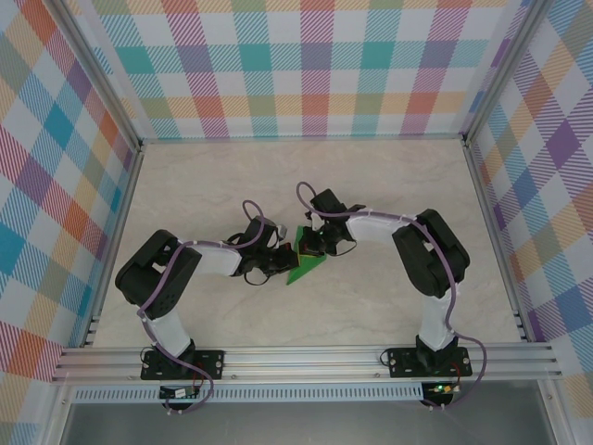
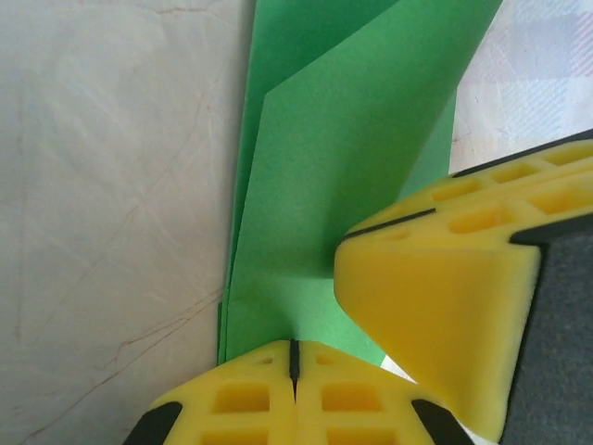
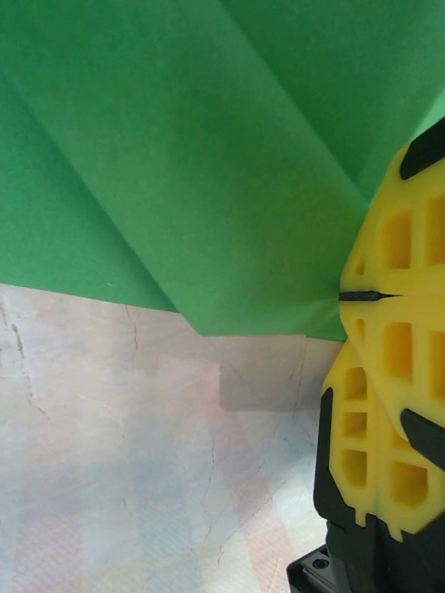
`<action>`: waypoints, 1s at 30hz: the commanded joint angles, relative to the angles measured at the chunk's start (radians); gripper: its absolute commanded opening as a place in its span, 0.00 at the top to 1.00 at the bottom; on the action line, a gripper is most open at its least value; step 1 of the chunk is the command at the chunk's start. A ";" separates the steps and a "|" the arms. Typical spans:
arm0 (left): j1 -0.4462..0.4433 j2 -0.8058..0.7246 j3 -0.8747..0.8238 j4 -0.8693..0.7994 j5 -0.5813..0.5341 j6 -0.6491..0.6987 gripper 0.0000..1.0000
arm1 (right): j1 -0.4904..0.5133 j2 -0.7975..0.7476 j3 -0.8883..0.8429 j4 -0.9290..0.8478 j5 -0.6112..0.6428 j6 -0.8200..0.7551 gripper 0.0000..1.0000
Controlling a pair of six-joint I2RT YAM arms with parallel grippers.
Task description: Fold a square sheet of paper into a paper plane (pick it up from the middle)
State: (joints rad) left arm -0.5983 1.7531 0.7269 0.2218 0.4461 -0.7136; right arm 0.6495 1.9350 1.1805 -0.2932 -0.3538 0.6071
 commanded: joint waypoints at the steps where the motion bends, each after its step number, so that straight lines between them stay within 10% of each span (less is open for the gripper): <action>1: 0.008 0.074 -0.037 -0.186 -0.069 0.025 1.00 | 0.006 0.027 0.021 0.019 0.010 -0.040 1.00; 30: 0.008 0.074 -0.048 -0.308 -0.084 0.033 1.00 | -0.328 0.171 0.162 -0.068 0.021 -0.044 1.00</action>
State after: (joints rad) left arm -0.5983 1.7538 0.7387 0.1860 0.4446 -0.7094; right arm 0.3859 2.0640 1.2915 -0.3199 -0.4858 0.5453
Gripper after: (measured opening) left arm 0.040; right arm 0.044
